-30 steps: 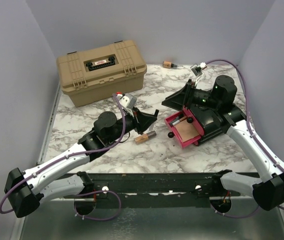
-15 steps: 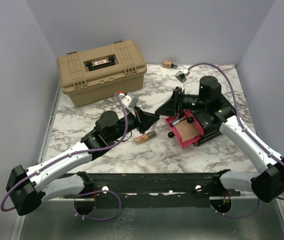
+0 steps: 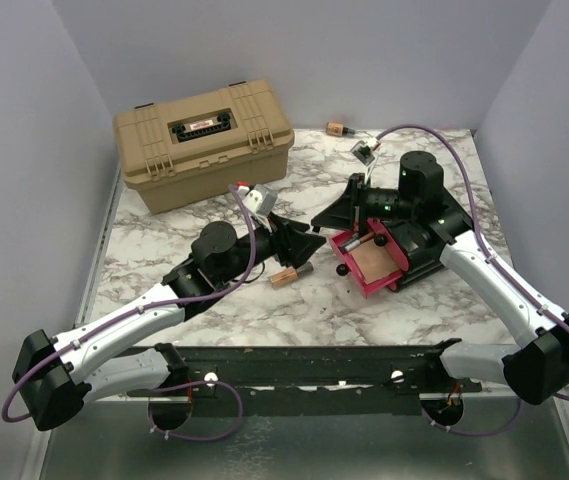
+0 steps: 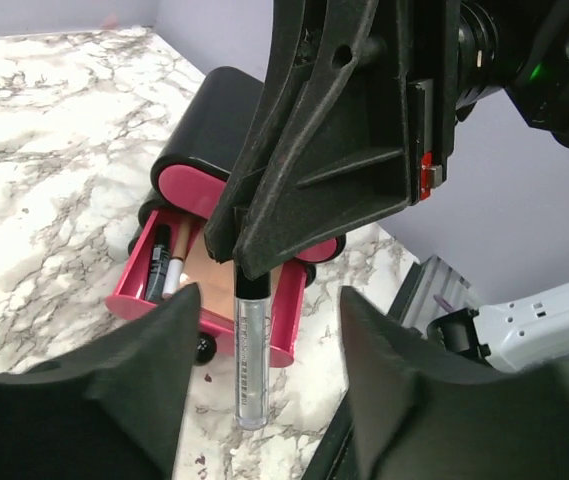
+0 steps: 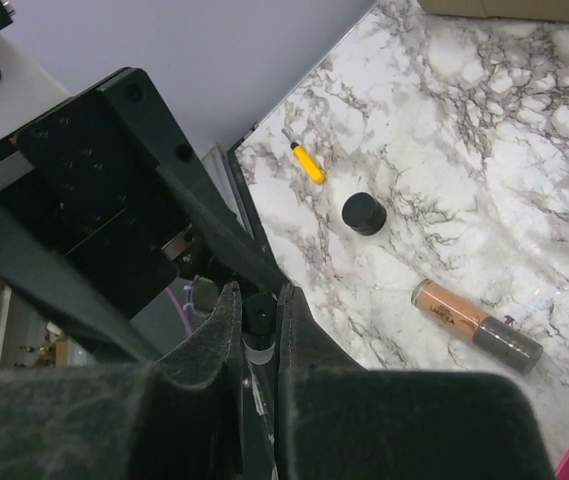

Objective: Organize the makeup
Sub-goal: Pick up the makeup from the center of the board.

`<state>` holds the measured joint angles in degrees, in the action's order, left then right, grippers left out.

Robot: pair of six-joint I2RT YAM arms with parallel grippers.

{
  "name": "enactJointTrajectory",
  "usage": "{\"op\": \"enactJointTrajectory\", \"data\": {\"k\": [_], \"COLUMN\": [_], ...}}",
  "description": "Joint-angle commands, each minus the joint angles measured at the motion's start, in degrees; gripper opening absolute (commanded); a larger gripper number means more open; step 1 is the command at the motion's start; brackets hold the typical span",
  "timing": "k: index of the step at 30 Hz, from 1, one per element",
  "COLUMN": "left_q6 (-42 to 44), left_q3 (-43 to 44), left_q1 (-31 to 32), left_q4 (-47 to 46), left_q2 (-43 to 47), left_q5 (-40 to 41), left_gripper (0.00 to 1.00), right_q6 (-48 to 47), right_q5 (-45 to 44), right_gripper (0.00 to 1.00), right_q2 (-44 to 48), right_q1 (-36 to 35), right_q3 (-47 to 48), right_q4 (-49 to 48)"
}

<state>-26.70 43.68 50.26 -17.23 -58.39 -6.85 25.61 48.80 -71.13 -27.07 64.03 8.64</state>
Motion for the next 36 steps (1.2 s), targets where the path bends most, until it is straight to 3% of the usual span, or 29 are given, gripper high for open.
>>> {"op": "enactJointTrajectory", "data": {"k": [1,7,11,20,22,29,32,36], "left_q6": [-0.01,2.07,4.59,7.16,7.18,8.84,9.43,9.37], "left_q3": [-0.13,-1.54,-0.45,1.84,1.87,4.17,5.36,7.67], "left_q1": [-0.16,-0.15,-0.16,-0.11,-0.15,-0.12,-0.14,-0.15], "left_q4": [-1.11,2.47,5.33,9.21,9.31,13.18,14.84,17.11], "left_q2": [-0.31,-0.93,-0.68,-0.14,-0.1,-2.08,-4.37,-8.86], "left_q5": [1.06,-0.74,-2.65,-0.14,0.9,0.36,-1.53,-2.43], "left_gripper": [0.65,0.65,0.49,0.03,0.0,0.0,0.0,0.0], "right_q6": [1.65,5.43,6.6,6.19,5.48,2.69,1.13,-0.72], "right_q5": [-4.93,-7.0,-8.21,-7.05,-8.03,-19.17,-29.11,-48.54], "right_gripper": [0.01,0.01,0.01,0.04,0.11,0.65,0.73,0.75], "right_q2": [0.58,-0.35,-1.09,-2.06,-2.15,0.87,3.43,6.49], "right_q1": [-0.35,-0.35,-0.35,-0.33,-0.35,-0.26,-0.22,-0.25], "right_q3": [0.76,0.67,1.2,2.23,2.53,2.32,2.33,2.66], "right_q4": [-2.16,-5.24,-5.22,-4.63,-3.28,2.51,6.12,12.06]}}
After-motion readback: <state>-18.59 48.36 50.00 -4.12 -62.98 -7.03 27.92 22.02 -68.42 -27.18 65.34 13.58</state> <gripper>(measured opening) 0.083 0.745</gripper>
